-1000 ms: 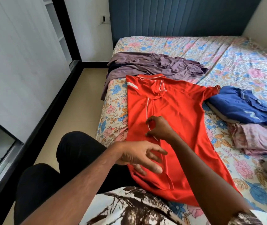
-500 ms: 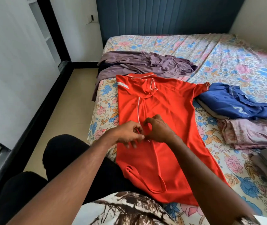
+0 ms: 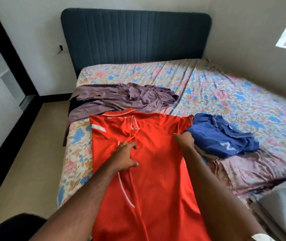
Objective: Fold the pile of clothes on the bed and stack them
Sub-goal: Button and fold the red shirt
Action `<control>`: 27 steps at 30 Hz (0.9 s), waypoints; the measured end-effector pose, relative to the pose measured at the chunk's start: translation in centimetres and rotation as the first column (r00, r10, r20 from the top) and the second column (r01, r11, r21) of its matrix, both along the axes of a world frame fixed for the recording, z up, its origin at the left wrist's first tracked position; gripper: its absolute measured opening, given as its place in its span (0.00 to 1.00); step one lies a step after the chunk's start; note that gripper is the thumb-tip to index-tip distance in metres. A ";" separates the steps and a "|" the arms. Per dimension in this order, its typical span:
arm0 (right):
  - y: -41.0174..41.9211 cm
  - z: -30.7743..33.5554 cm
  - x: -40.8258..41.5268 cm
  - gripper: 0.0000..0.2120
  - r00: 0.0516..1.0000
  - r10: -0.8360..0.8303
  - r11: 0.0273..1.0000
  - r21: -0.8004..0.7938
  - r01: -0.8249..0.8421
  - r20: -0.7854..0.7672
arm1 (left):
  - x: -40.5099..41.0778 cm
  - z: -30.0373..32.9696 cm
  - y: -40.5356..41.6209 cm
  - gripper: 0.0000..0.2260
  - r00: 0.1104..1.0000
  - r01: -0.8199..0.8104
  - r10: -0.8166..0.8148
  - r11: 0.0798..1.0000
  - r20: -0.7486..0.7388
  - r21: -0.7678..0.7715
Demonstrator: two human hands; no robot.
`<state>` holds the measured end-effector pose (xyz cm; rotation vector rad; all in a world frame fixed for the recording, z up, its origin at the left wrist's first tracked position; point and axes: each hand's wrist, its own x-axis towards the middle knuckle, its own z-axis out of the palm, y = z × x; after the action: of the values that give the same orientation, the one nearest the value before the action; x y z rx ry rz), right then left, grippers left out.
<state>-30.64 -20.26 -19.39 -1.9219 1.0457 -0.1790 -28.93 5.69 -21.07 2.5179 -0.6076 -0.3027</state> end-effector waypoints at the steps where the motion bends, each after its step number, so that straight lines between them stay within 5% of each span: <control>1: -0.1 -0.2 0.7 0.21 0.999 -0.035 0.999 0.027 0.035 0.008 | 0.4 -0.2 -0.1 0.32 1.000 0.007 -0.007 1.000 0.004 0.021; 8: -0.7 -1.1 4.5 0.35 0.918 -0.317 0.904 0.370 0.215 0.240 | 2.9 -1.5 -1.0 0.42 0.999 0.039 -0.034 0.992 -0.042 0.118; 15: -1.3 -0.5 5.9 0.16 0.952 -0.160 0.987 0.033 0.157 0.260 | 5.0 -1.2 -2.4 0.43 0.998 0.033 -0.023 0.988 -0.065 0.153; 19: 0.7 0.1 6.3 0.20 0.961 0.033 0.968 -0.247 0.037 0.273 | 6.8 -1.6 -3.1 0.35 0.996 -0.079 0.073 0.990 -0.055 -0.120; 23: 7.0 0.5 6.9 0.21 0.911 0.349 0.842 -0.500 -0.202 0.221 | 8.2 -1.1 -3.4 0.25 0.888 -0.446 0.243 0.661 -0.391 -0.604; 25: 10.6 -0.4 7.0 0.22 0.836 0.541 0.714 -0.571 -0.405 0.084 | 8.9 -0.7 -3.1 0.26 0.745 -0.646 0.206 0.459 -0.634 -0.610; 27: 13.2 -2.0 7.1 0.21 0.687 0.720 0.513 -0.591 -0.622 -0.099 | 9.6 -1.1 -2.2 0.27 0.635 -0.755 0.187 0.355 -0.750 -0.551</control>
<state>-23.58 -7.05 -21.34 -2.6925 0.0192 -0.2162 -19.37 3.46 -22.14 1.3649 0.3023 -0.3818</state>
